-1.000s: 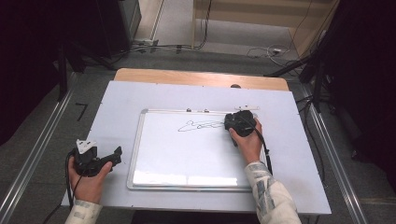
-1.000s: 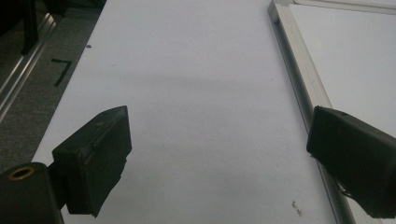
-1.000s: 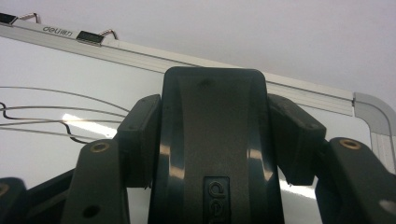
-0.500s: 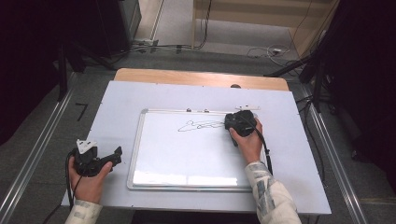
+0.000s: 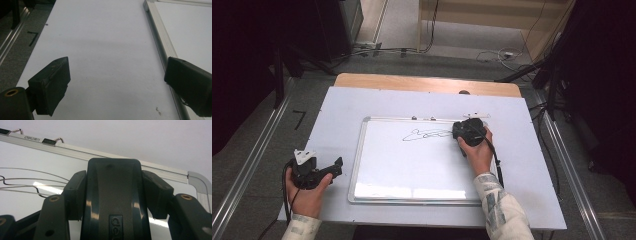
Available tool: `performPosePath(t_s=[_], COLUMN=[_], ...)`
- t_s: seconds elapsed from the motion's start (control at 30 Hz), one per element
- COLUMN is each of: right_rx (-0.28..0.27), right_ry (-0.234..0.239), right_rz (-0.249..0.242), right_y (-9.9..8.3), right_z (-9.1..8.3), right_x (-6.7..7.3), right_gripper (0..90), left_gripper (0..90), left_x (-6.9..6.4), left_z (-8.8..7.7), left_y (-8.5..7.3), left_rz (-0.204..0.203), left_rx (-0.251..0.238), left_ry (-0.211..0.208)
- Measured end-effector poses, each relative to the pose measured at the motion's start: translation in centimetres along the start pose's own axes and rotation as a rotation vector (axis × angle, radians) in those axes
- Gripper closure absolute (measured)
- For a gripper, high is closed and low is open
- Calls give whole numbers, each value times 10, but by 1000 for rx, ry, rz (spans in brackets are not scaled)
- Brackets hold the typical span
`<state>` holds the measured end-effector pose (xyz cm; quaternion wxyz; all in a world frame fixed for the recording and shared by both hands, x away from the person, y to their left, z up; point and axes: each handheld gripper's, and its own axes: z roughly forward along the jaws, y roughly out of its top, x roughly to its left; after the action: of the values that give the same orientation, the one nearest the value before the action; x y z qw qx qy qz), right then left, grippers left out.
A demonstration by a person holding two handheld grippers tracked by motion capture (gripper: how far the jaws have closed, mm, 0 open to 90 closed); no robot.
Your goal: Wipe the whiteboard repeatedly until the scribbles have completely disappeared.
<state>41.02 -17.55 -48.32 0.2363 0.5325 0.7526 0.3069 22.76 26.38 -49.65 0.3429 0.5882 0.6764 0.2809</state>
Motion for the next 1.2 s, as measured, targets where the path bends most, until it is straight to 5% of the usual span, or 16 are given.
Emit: performPosePath(t_s=[1.2], right_rx=[14], right_ry=[-34], right_rz=[-21], right_y=[0], right_z=[1], right_x=[10], right_gripper=[396], left_gripper=[70], left_x=[-4], left_z=[2], left_y=[1], left_rz=[8], left_rx=[-3], left_ry=[-8])
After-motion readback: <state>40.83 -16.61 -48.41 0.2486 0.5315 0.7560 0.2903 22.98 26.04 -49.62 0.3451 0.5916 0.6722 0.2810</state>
